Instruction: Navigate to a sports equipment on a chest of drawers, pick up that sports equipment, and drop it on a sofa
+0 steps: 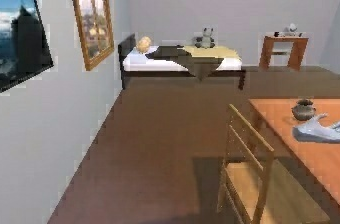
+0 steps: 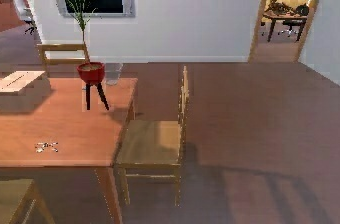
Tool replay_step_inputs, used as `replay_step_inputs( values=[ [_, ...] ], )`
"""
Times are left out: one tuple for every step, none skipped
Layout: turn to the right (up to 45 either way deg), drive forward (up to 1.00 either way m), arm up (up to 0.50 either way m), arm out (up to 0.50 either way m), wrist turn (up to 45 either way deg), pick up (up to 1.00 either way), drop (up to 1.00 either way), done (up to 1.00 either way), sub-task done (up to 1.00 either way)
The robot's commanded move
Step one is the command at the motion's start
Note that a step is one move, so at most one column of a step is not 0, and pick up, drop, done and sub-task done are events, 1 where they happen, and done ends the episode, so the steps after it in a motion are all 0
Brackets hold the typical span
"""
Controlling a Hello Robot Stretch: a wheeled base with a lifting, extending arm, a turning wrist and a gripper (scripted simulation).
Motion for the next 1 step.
replay_step_inputs(
  values=[
    [0.0,0.25,0.0,0.0,0.0,0.0,0.0,0.0,0.0]
  ],
)
